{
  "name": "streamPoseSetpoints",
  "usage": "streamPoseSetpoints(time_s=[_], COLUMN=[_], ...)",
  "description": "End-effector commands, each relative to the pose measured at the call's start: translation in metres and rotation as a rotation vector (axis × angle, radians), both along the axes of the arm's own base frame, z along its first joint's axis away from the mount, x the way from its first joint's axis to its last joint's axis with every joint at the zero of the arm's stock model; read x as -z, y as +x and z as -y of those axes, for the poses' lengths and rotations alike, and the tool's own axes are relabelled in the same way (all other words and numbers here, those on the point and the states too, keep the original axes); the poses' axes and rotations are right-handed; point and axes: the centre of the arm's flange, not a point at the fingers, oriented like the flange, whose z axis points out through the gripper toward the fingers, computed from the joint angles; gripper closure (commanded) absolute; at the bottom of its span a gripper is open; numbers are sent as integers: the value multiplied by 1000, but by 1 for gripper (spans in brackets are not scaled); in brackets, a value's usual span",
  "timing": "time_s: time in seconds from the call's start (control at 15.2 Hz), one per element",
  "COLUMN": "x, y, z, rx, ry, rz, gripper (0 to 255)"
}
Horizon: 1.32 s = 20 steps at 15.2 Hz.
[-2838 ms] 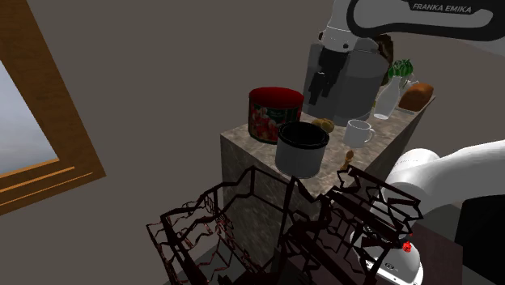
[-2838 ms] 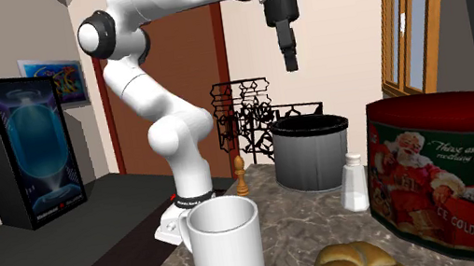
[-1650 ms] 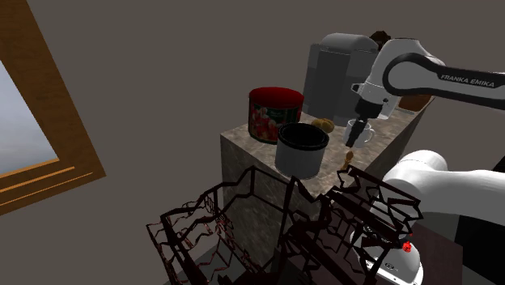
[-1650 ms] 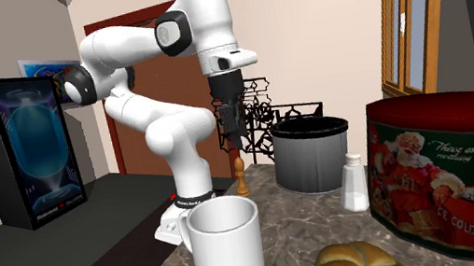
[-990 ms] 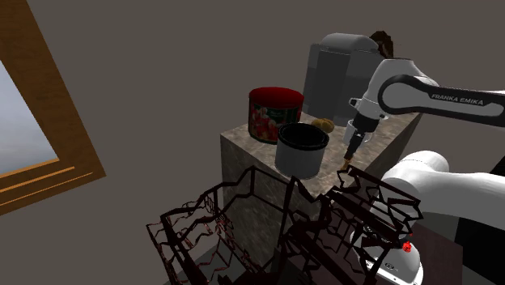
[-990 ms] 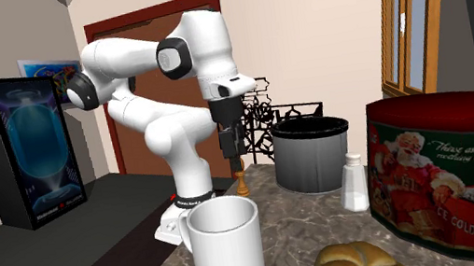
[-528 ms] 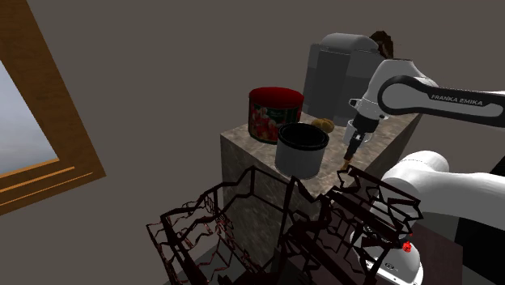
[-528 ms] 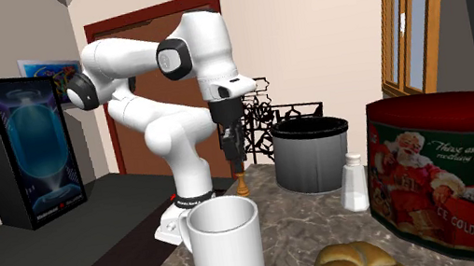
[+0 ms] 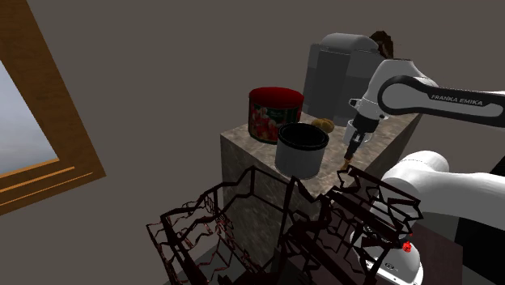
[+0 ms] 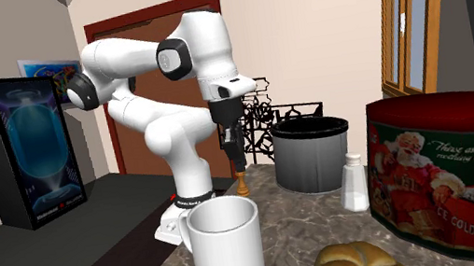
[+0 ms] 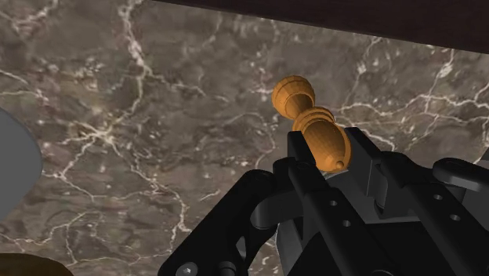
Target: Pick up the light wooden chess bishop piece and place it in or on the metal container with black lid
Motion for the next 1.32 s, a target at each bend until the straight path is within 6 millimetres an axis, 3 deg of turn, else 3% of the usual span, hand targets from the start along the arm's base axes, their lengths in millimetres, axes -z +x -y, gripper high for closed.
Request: streamPoseSetpoints(time_s=[0.0,1.25], x=[0,-100], y=[0,0], z=[0,0], rx=[0,0], ry=[0,0], rz=[0,0], gripper=[255,255])
